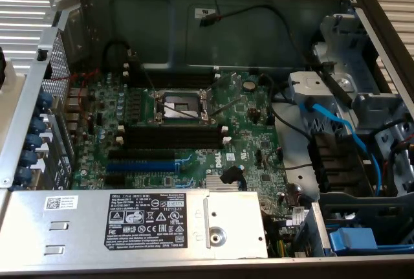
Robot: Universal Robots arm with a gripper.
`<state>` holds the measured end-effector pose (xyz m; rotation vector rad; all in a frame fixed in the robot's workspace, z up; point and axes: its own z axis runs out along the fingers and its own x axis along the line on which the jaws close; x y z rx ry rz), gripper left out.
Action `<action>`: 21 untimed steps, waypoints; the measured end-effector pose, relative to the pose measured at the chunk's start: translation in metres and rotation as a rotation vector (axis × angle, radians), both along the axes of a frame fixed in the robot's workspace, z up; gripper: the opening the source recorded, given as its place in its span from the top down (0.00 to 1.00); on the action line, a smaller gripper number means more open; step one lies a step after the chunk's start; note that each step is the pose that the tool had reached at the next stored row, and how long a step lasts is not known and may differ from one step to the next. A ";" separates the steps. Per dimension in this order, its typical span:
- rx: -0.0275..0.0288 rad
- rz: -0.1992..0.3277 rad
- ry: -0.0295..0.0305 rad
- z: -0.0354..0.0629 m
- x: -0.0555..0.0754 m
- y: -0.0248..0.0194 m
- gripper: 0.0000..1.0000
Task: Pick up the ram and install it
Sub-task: 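Reach for the ram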
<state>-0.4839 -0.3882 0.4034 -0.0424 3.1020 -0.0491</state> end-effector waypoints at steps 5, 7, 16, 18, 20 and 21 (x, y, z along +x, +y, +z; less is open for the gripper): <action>0.0000 0.074 0.0001 -0.0009 -0.001 0.0000 0.89; 0.0001 0.090 0.0000 -0.0017 -0.003 0.0001 0.89; 0.0037 0.093 -0.0002 -0.0091 -0.013 0.0000 0.89; 0.0052 0.093 -0.0001 -0.0106 -0.013 0.0001 0.89; 0.0052 0.093 0.0002 -0.0106 -0.013 0.0001 0.89; 0.0053 0.093 0.0002 -0.0106 -0.013 0.0001 0.89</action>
